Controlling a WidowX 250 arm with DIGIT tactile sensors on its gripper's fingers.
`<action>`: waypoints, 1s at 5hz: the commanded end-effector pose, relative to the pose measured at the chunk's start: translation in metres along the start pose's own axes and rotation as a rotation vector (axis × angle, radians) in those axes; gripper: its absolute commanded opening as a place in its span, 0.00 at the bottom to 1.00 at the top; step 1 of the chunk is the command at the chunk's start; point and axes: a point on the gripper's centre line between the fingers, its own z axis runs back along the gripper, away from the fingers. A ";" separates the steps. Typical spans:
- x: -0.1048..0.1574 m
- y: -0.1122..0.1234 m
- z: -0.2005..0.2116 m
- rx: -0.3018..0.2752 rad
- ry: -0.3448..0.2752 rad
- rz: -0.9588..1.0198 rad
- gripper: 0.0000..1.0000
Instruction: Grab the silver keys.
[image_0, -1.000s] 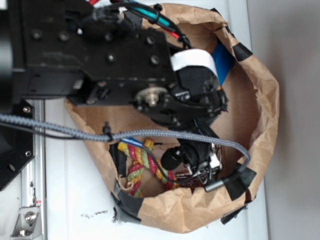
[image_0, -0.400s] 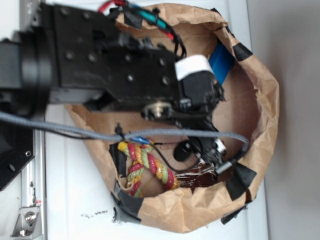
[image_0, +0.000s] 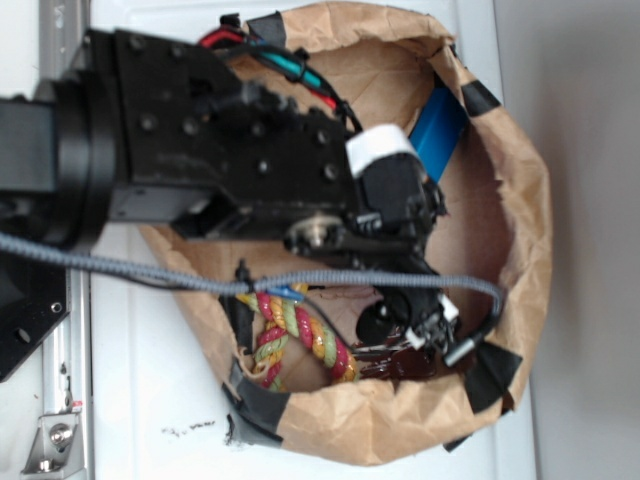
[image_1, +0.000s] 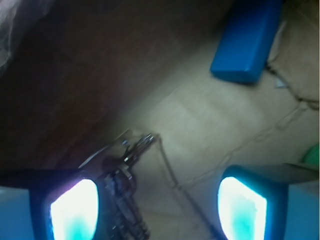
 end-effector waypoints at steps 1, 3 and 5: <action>-0.002 -0.026 0.006 -0.067 -0.058 -0.026 1.00; 0.005 -0.043 -0.013 -0.032 -0.069 -0.008 1.00; 0.007 -0.053 -0.015 -0.084 -0.016 -0.020 1.00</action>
